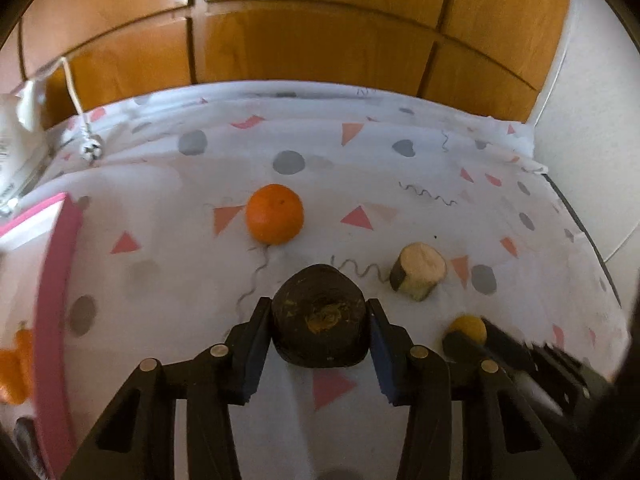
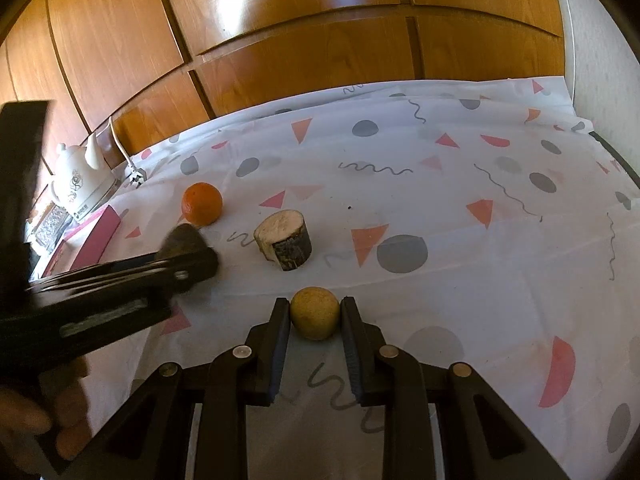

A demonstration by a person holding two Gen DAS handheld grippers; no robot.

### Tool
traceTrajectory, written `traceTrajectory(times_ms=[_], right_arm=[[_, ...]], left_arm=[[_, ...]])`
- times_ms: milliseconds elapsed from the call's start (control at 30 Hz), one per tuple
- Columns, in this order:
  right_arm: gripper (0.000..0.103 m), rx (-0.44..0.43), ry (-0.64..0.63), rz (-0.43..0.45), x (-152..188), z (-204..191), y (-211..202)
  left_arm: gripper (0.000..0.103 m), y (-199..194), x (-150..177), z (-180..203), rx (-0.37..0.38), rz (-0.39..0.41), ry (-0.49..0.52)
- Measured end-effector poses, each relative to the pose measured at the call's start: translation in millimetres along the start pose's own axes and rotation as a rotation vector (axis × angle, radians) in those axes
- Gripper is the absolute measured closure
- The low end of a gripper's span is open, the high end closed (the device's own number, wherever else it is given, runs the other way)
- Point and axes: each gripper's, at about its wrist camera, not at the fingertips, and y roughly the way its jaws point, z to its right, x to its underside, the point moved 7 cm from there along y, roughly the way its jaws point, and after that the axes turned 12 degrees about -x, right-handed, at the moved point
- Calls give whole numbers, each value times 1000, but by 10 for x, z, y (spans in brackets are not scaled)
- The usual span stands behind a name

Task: Organize fruits
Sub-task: 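Carry the dark brown lump into the tray and open the left tool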

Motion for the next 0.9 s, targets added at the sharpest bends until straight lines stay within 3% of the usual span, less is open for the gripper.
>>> traceTrajectory(times_ms=[200,333,500,900], right_arm=[[77,7,-2,-7,0,-5,8],[77,49,-37,-20,9,-48,32],[77,90,-69,-30,18,-74,48],[77,156,-122,-43,35,-123,65]], left_arm=[[57,-386,427,-211,-41,46,54],[57,-335,656,-377,-82,32,27],[56,-324,699,-364,-100,107,65],[56,-315,691,-371,-79,134,62]])
